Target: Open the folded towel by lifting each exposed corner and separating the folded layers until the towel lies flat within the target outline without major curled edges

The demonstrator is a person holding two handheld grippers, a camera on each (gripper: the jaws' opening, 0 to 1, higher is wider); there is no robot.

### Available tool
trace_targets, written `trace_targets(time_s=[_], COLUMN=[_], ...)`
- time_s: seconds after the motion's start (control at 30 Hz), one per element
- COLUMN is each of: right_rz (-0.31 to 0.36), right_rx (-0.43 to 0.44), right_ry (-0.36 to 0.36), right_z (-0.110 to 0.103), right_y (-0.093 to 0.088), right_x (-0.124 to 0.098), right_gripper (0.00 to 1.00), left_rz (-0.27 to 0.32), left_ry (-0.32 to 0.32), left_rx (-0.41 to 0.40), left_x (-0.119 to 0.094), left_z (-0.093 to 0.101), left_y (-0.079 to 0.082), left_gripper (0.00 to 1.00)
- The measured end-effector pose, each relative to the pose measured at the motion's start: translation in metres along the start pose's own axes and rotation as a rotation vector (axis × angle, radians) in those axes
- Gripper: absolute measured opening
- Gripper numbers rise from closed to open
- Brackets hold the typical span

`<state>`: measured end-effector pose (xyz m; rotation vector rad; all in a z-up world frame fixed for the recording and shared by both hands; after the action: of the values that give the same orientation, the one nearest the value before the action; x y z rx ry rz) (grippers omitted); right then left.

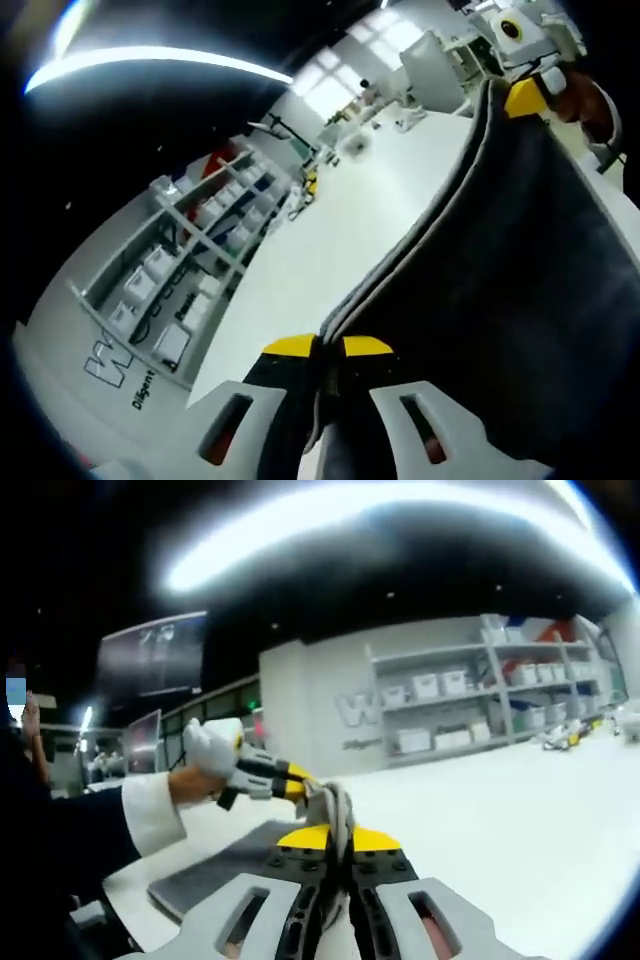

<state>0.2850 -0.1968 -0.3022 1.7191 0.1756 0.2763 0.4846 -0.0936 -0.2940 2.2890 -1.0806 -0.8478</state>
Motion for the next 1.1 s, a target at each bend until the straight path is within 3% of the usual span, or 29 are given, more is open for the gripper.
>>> trace_targets(time_s=[0.3,0.4,0.77,1.1], right_rz=[0.002,-0.024,-0.053,-0.058], right_rx=[0.005,-0.064,-0.033,0.014], right_ry=[-0.033,-0.085,-0.148,-0.217], right_z=[0.008,0.017,0.040,0.045], right_y=[0.002,-0.003,-0.011,-0.024], right_x=[-0.003,-0.005,-0.013,-0.022], right_gripper=[0.00,0.00,0.00,0.00], left_rz=[-0.029,-0.038,-0.061,-0.066], left_ry=[0.007,0.005,-0.016,-0.051], left_rx=[-0.009,-0.030,-0.023,0.008], left_x=[0.016,0.026,0.060,0.087], left_z=[0.003,-0.001,0.008,0.029], left_y=[0.012,0.017,0.038,0.052], left_gripper=[0.07,0.08,0.08,0.08])
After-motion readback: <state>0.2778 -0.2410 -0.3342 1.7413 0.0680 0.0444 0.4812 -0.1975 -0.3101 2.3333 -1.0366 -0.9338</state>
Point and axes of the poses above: the point that each gripper's makers call its tool centre point, and the gripper's own axes: x roughly forward along the fingers, z roughly to its right, y roughly out of its top, the point moved 2 cm from there along -x, roughly backward along the fingers
